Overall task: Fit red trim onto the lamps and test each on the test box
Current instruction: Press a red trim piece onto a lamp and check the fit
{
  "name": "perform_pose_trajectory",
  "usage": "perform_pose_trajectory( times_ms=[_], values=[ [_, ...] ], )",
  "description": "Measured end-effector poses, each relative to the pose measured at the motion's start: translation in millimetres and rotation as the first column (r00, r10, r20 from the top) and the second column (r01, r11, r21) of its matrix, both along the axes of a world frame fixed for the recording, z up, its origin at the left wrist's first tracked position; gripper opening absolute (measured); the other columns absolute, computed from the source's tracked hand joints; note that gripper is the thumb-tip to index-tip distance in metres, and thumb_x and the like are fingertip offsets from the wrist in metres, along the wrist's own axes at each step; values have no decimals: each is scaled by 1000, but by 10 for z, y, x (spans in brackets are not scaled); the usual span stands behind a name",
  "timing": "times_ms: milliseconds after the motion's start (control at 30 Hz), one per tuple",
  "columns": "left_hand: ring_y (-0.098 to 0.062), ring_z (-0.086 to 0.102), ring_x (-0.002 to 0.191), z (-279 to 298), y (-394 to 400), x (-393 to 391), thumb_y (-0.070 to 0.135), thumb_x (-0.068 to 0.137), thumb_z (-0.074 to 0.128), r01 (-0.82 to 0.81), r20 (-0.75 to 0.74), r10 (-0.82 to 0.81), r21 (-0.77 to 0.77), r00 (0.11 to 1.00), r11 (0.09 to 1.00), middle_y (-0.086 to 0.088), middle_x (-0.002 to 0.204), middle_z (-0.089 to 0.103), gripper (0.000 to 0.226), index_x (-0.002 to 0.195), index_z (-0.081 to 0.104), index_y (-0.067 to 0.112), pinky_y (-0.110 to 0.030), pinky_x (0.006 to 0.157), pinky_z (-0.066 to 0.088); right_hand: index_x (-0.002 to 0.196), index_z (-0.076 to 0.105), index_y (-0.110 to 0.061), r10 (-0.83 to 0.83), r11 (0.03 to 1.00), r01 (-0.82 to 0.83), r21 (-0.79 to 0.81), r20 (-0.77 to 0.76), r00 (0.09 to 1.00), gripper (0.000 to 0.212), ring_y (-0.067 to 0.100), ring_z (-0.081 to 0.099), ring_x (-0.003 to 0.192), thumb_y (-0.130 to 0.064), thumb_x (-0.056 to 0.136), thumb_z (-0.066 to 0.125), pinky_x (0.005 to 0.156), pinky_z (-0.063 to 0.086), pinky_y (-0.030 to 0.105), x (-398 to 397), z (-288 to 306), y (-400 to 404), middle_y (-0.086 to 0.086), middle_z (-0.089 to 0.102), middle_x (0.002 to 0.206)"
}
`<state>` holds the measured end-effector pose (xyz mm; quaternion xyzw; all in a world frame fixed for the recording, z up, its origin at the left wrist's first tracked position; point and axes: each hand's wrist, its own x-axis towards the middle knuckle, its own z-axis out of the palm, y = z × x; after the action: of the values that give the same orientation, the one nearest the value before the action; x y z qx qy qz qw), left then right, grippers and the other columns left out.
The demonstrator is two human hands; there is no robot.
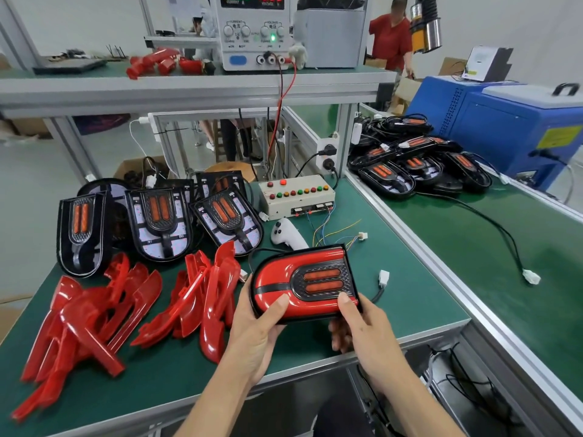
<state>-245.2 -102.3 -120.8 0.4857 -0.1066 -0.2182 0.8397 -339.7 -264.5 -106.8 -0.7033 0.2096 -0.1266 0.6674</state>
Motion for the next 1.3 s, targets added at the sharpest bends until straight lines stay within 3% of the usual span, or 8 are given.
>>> perform_pose_trajectory(
  times_ms=[233, 333, 500, 567, 733, 900, 1133, 1300],
  values=[
    [-23, 66, 121, -25, -15, 0, 31, 69, 88, 1, 40, -4, 72, 999, 997, -6, 132, 68, 88, 146, 46, 27, -30, 84, 58, 83, 67, -31, 3, 1000, -3, 7, 19, 1000, 30, 20, 59, 54, -45, 104, 51, 51, 48, 26, 0, -35, -68, 7, 69, 71],
    [-21, 67, 120, -30, -41, -6, 36, 66, 89, -25, 21, 23, 78, 999, 997, -3, 131, 69, 90, 146, 47, 30, -30, 82, 59, 86, 66, -22, -19, 1000, 19, 25, 5, 1000, 31, 20, 58, 53, -42, 105, 51, 50, 48, 27, 9, -34, -78, 8, 69, 69],
    [-34, 64, 122, 33, -181, -60, 45, 53, 100, -72, -207, 44, -128, 977, 989, -20, 137, 63, 107, 142, 51, 11, -42, 90, 59, 94, 63, -4, -135, 979, 133, 156, -1, 991, 36, 20, 53, 49, -35, 106, 50, 45, 43, 28, 58, -70, 27, 11, 65, 65],
    [-37, 62, 126, 18, -265, -133, 46, 53, 100, -85, -220, 54, -134, 974, 987, -18, 139, 62, 108, 144, 48, 19, -44, 90, 59, 95, 63, -3, -161, 972, 157, 175, 8, 987, 37, 20, 52, 48, -35, 106, 49, 45, 42, 28, 50, -71, 74, 11, 64, 64],
    [-33, 65, 122, 11, -417, -286, 43, 76, 87, -218, -172, 203, -70, 964, 973, 1, 140, 63, 94, 144, 27, 66, -41, 81, 61, 93, 63, -1, -186, 955, 178, 237, 9, 983, 37, 19, 51, 45, -33, 106, 50, 41, 43, 26, 29, -100, 195, 13, 62, 62],
    [-34, 69, 117, 28, -457, -313, 53, 83, 71, -207, -171, 195, -57, 966, 977, -5, 135, 67, 66, 141, 42, 44, -48, 91, 59, 94, 63, -1, -230, 933, 219, 287, 7, 973, 37, 21, 52, 47, -33, 107, 49, 42, 44, 29, 43, -141, 228, 14, 62, 64],
    [-37, 72, 106, 16, -367, -271, 36, 92, 62, -163, -213, 120, -197, 970, 967, -17, 132, 66, 49, 138, 47, 35, -41, 77, 60, 92, 63, -4, -205, 959, 198, 204, 10, 979, 35, 23, 55, 48, -33, 106, 50, 44, 47, 31, 68, -155, 267, 12, 65, 64],
    [-37, 69, 102, -14, -360, -267, 29, 91, 61, -217, -209, 177, -189, 962, 958, -24, 136, 61, 48, 137, 48, 23, -42, 74, 60, 98, 66, -7, -188, 968, 185, 167, 3, 982, 30, 25, 62, 52, -33, 104, 53, 49, 52, 34, 95, -143, 281, 14, 71, 69]
  ],
)
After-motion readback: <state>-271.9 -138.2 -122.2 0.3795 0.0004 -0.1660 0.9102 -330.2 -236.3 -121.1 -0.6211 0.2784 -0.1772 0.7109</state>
